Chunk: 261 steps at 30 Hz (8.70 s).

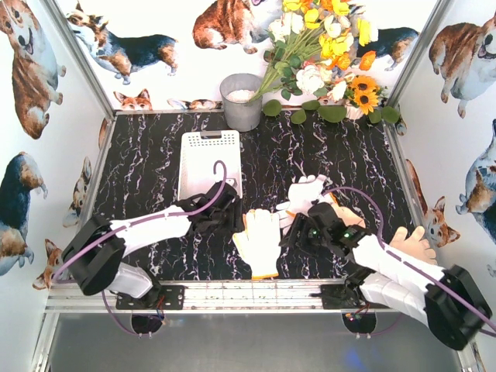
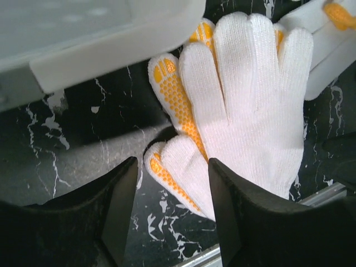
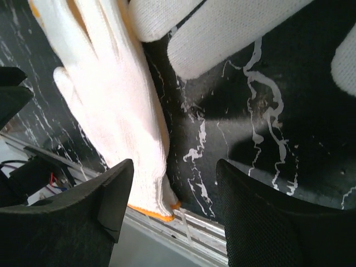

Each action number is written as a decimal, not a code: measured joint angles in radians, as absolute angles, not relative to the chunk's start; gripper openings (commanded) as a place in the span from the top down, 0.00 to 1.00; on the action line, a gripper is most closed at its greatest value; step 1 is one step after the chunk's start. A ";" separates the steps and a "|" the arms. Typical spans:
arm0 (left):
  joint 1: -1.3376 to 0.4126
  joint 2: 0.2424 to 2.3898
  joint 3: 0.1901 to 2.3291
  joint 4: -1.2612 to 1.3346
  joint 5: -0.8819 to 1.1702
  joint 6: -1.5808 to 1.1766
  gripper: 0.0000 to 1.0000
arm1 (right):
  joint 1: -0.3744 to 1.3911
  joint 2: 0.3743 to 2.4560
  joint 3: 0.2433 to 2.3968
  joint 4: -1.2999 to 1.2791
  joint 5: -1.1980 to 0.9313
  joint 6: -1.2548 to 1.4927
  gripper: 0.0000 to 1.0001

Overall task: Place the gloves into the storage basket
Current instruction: Pair the glove with the glove.

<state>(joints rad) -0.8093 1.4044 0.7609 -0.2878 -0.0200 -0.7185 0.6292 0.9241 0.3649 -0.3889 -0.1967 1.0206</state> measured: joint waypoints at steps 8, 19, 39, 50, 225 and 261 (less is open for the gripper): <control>-0.797 1.472 0.761 -0.244 0.036 -0.715 0.60 | 0.614 1.103 0.453 -0.353 -0.193 0.989 0.47; -0.797 1.502 0.761 -0.241 0.067 -0.714 0.71 | 0.600 1.325 0.545 -0.296 -0.250 0.944 0.62; -0.797 1.507 0.761 -0.228 0.075 -0.694 0.80 | 0.600 1.338 0.548 -0.250 -0.284 0.946 0.72; -0.797 1.507 0.761 -0.232 0.051 -0.686 0.73 | 0.600 1.357 0.548 -0.234 -0.291 0.945 0.79; -0.978 1.413 0.654 -0.222 -0.023 -0.703 0.77 | 0.948 1.377 0.568 -0.355 -0.286 1.101 0.76; -0.863 1.441 0.807 -0.293 -0.171 -0.797 0.64 | 0.643 1.244 0.709 -0.559 -0.191 0.895 0.55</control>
